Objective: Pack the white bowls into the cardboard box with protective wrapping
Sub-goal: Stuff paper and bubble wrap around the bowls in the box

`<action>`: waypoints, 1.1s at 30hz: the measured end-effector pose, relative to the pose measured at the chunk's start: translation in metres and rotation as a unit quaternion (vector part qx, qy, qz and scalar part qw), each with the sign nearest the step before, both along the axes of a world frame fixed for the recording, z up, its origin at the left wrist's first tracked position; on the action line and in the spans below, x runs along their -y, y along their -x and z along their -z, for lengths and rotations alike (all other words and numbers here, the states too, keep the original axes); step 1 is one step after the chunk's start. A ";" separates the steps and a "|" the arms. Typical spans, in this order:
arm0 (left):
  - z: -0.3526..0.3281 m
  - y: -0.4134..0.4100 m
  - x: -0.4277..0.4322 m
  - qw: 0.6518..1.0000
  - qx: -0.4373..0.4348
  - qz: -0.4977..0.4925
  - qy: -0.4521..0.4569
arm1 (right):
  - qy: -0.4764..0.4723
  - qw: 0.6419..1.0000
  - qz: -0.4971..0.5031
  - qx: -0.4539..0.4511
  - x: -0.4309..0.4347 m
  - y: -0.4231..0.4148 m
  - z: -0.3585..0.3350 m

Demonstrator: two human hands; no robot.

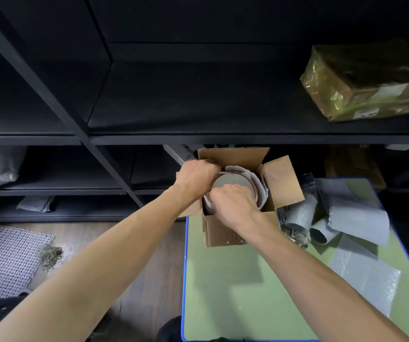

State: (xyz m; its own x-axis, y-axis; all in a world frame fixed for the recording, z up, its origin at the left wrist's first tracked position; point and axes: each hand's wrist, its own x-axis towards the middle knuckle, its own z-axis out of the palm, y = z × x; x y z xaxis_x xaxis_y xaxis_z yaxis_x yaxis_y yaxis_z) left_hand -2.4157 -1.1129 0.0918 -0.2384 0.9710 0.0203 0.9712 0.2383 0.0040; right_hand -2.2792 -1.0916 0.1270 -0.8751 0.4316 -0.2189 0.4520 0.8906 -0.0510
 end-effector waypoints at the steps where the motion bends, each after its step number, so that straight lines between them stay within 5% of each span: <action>1: 0.000 -0.001 0.000 1.000 -0.006 0.009 -0.003 | -0.007 1.000 -0.005 0.009 -0.001 0.000 -0.001; 12: 0.001 -0.001 0.001 0.997 -0.005 -0.032 -0.066 | -0.030 0.999 -0.026 0.001 -0.002 -0.015 -0.002; 24: -0.006 0.002 0.009 0.999 -0.015 -0.045 -0.020 | -0.026 0.996 -0.085 0.005 -0.015 -0.026 -0.002; 33: -0.010 -0.002 0.023 0.985 0.067 -0.068 -0.141 | -0.013 0.998 -0.056 -0.040 -0.020 -0.035 0.016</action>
